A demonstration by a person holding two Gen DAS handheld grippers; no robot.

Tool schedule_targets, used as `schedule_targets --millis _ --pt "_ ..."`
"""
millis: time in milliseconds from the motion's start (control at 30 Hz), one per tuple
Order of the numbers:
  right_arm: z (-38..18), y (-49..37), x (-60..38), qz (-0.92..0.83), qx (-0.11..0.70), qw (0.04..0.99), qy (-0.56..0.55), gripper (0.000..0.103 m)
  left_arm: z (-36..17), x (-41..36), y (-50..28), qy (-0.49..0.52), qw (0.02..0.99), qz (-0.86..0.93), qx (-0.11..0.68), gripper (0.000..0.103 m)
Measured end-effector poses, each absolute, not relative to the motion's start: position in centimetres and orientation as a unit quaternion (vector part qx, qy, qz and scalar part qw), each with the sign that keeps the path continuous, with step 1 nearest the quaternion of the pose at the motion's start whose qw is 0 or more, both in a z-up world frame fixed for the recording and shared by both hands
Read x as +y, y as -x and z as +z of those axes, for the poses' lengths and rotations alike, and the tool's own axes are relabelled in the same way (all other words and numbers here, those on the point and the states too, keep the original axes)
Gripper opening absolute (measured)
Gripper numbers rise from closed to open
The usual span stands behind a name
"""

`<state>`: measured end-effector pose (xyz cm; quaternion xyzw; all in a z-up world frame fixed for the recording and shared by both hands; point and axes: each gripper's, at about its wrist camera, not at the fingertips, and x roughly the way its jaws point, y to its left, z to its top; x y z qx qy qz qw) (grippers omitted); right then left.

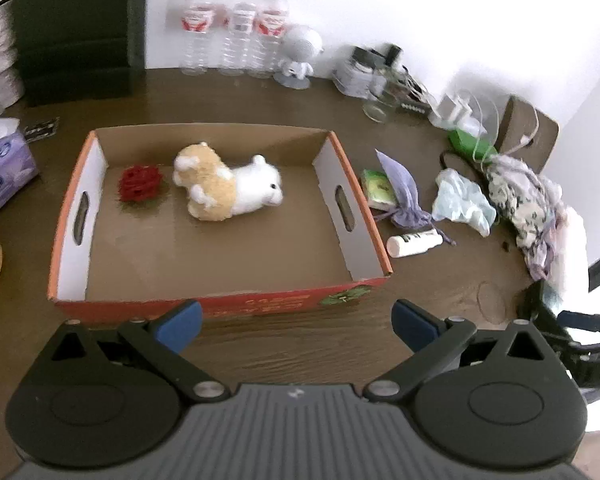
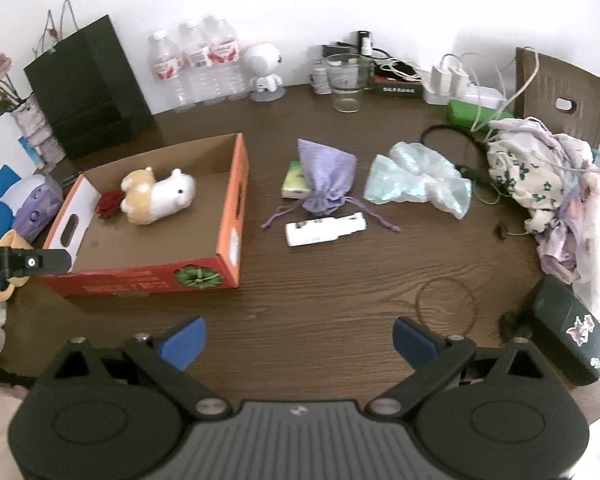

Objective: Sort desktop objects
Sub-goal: 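Withdraw both tools and move toward the lavender pouch and plastic bag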

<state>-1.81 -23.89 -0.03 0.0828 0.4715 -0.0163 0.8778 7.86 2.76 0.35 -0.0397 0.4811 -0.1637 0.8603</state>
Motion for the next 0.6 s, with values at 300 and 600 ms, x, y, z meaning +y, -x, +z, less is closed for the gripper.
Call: schedule_targets --millis 300,600 --pt "-0.5 -0.3 -27.0 -0.045 0.450 0.890 -0.062 0.100 1.4 -1.9 -11.0 0.014 0.861 -0.223 0.457 0.103" --pt "-1.6 -4.8 -31.4 -0.061 0.420 0.903 -0.065 0.100 0.6 -9.2 -15.7 -0.030 0.862 -0.260 0.433 0.103"
